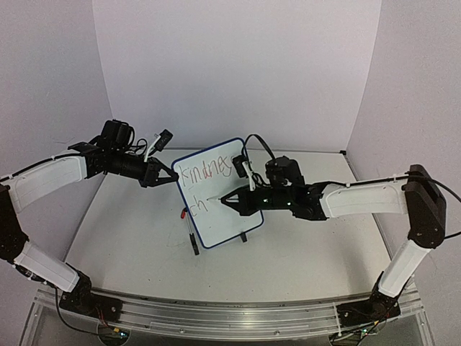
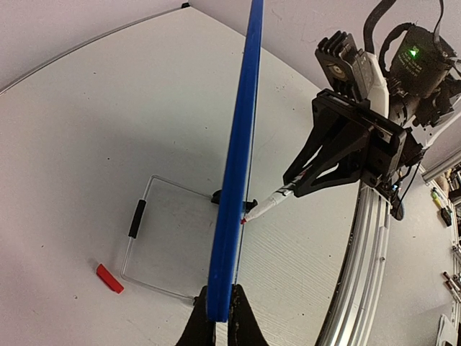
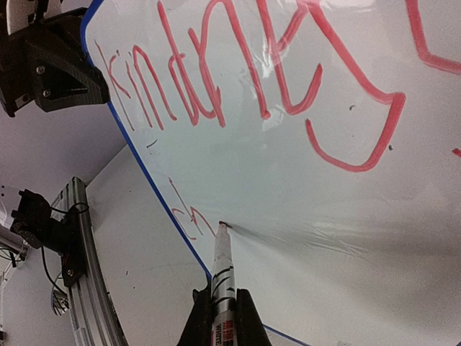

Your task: Write a sentence on the whiteboard

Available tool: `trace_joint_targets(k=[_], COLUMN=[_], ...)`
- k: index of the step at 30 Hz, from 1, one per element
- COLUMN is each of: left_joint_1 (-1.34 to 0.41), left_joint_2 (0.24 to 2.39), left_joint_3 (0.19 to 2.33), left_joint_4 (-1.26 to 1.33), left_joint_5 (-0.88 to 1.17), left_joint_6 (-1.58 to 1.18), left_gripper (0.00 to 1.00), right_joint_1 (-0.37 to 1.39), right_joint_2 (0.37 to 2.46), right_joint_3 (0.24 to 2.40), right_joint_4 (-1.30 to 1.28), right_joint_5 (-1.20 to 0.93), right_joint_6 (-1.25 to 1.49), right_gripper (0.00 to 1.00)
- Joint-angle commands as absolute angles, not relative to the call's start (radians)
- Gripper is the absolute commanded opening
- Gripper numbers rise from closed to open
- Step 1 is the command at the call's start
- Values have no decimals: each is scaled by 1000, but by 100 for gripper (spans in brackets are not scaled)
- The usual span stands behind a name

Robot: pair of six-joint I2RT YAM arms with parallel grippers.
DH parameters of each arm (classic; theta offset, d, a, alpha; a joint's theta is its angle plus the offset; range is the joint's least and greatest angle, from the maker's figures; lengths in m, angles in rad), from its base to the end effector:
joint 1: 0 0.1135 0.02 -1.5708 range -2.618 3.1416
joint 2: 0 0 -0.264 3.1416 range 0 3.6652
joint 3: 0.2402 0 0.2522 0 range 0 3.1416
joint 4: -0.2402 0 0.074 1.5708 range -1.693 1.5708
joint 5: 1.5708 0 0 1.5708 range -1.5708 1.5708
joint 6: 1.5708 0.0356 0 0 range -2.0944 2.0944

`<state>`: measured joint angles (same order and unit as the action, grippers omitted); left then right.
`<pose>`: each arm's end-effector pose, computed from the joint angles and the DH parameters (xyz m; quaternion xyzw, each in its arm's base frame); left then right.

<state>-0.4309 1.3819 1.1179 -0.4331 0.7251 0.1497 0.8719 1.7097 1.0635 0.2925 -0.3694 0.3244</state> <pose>0.2625 -0.1466 0.3022 0.3863 0.7688 -0.3736 0.3466 0.2403 0.3059 0.2382 -0.3191 0.7481 0.4410 0.3795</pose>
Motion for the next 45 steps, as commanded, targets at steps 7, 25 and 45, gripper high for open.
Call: trace_joint_targets(k=[7, 25, 45], left_joint_1=[-440, -440, -440], left_joint_2=[1406, 1405, 1404], left_joint_3=[1118, 1119, 1119], left_joint_4=[-492, -491, -492], left_joint_5=[677, 676, 676], left_joint_6=[189, 190, 189], left_gripper=[0, 0, 0], right_joint_1=[872, 871, 871], right_joint_2=[1736, 1660, 1671], right_joint_3=[1048, 1071, 1094], right_joint_4=[267, 265, 315], right_joint_5=[-355, -249, -271], right_joint_6=[319, 304, 321], right_gripper=[0, 0, 0])
